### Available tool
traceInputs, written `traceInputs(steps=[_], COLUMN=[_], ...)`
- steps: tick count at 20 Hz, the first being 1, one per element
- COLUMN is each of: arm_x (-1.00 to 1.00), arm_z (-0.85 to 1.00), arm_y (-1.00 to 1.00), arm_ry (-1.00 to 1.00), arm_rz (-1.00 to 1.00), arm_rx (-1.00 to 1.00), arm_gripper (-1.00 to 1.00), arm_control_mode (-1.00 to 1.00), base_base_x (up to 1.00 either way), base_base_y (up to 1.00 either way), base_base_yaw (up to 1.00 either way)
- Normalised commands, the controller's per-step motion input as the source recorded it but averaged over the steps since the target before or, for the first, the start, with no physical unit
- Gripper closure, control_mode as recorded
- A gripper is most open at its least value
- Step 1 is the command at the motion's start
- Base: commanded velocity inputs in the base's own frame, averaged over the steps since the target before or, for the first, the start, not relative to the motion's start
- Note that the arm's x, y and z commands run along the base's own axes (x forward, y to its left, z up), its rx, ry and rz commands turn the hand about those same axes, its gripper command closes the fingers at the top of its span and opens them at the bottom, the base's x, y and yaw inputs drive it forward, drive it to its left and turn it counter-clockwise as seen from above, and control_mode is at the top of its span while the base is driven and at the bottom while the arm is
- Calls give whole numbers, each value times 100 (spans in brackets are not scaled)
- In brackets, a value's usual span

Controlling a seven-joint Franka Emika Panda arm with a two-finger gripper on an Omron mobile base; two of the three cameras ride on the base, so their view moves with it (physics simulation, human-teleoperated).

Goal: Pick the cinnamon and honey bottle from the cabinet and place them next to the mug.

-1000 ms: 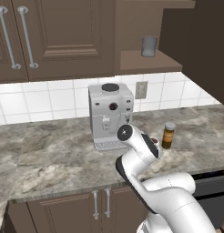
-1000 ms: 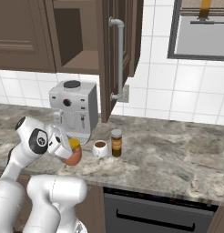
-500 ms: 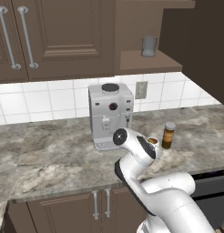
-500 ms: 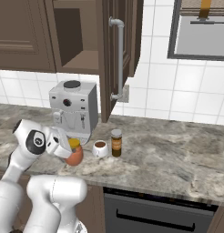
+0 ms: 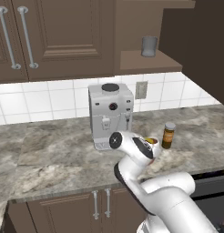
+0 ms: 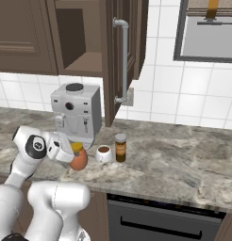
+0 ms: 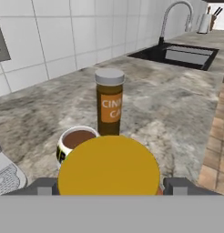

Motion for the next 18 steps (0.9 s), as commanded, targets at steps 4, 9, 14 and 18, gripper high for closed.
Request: traceInputs(steps=[4, 9, 14, 18], arm_x=[20, 12, 1, 4], arm_z=[0, 0, -7, -18], arm_y=[2, 8, 15, 3], arm_ry=[-1, 0, 0, 0], arm_rz=[0, 0, 0, 0], arm_rx=[-1, 0, 0, 0], arm_gripper=[100, 100, 100, 100], arm_control_mode=[-100, -100, -100, -100], base_base_x=[0, 0, 0, 0], base_base_y=[0, 0, 0, 0], base_base_yaw=[0, 0, 0, 0])
